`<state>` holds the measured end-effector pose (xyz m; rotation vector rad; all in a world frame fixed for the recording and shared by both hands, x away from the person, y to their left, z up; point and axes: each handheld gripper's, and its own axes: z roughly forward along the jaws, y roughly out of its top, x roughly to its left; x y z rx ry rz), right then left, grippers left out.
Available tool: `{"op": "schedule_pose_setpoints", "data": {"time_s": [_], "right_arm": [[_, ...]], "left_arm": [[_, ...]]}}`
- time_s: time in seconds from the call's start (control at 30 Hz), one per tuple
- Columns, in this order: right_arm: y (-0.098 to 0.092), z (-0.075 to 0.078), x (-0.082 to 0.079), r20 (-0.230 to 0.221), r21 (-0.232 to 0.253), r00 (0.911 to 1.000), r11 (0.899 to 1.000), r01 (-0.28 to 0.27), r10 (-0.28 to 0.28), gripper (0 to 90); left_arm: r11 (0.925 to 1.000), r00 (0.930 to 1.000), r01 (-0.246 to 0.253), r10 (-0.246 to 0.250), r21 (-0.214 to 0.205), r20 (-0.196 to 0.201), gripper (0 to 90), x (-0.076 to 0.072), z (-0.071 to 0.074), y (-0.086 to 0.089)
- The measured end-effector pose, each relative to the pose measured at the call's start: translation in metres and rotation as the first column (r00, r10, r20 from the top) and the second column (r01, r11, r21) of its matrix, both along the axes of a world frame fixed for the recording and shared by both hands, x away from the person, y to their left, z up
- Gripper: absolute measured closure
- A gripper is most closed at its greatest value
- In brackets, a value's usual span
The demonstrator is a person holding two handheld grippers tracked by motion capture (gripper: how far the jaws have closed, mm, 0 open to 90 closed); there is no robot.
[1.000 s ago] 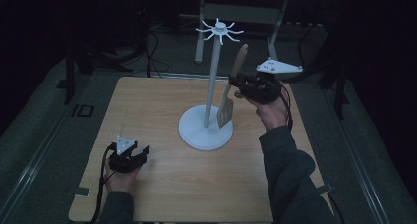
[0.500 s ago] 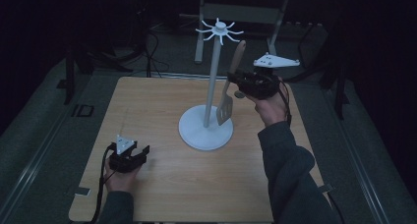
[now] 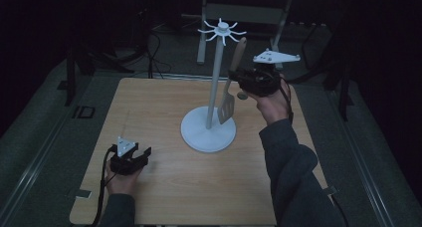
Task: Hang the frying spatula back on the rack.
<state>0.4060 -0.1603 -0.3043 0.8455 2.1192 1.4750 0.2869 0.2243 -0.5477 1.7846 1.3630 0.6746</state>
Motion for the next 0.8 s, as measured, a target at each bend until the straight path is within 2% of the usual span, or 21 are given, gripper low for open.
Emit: {"op": "schedule_pose_setpoints", "data": {"time_s": [0.3,0.8], "right_arm": [[0.002,0.0,0.006,-0.034,-0.014,0.9994,1.0,-0.013,0.012,74.6],[0.012,0.0,0.015,-0.047,-0.028,0.9989,1.0,-0.012,0.011,74.5]], "left_arm": [[1.0,1.0,0.001,-0.001,0.001,0.0,46.5,0.0,0.0,0.0],[1.0,1.0,0.0,0.0,-0.001,0.0,46.5,0.0,0.0,0.0]]}}
